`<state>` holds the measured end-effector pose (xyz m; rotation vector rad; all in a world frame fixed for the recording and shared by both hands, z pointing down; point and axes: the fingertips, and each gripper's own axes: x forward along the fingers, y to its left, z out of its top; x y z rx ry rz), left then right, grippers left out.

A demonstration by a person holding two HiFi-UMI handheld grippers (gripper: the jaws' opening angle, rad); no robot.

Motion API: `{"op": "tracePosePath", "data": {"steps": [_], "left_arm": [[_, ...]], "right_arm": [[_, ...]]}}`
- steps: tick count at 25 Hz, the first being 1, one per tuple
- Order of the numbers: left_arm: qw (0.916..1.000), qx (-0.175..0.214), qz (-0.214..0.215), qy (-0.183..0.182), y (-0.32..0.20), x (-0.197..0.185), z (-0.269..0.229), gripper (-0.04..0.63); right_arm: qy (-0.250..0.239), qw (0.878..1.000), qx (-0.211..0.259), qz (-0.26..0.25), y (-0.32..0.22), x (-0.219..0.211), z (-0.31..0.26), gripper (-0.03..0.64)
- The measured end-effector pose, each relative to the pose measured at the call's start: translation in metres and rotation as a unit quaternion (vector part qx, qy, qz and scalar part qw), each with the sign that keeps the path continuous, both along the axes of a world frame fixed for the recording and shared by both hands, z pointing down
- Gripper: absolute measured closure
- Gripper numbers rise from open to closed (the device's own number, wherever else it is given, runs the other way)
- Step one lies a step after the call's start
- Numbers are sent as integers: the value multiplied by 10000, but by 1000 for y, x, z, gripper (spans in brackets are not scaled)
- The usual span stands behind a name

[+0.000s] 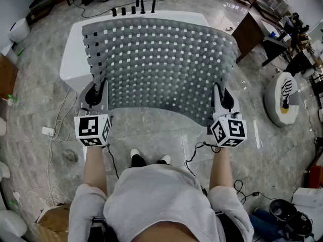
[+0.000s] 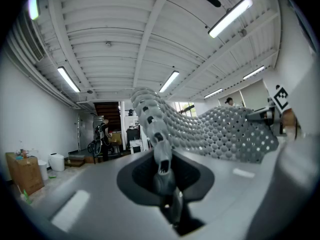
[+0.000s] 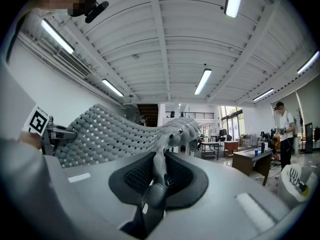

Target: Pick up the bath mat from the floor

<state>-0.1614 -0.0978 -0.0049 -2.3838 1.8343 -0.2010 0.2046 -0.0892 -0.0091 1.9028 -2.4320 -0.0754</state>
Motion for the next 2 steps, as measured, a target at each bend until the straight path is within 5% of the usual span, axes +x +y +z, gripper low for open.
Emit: {"op": "tracePosePath", "data": {"steps": [2], "left_arm": [[10000, 1, 0, -2, 0, 8, -2, 554]], "right_arm": [[6, 10000, 5, 1, 0, 8, -1, 566]]}}
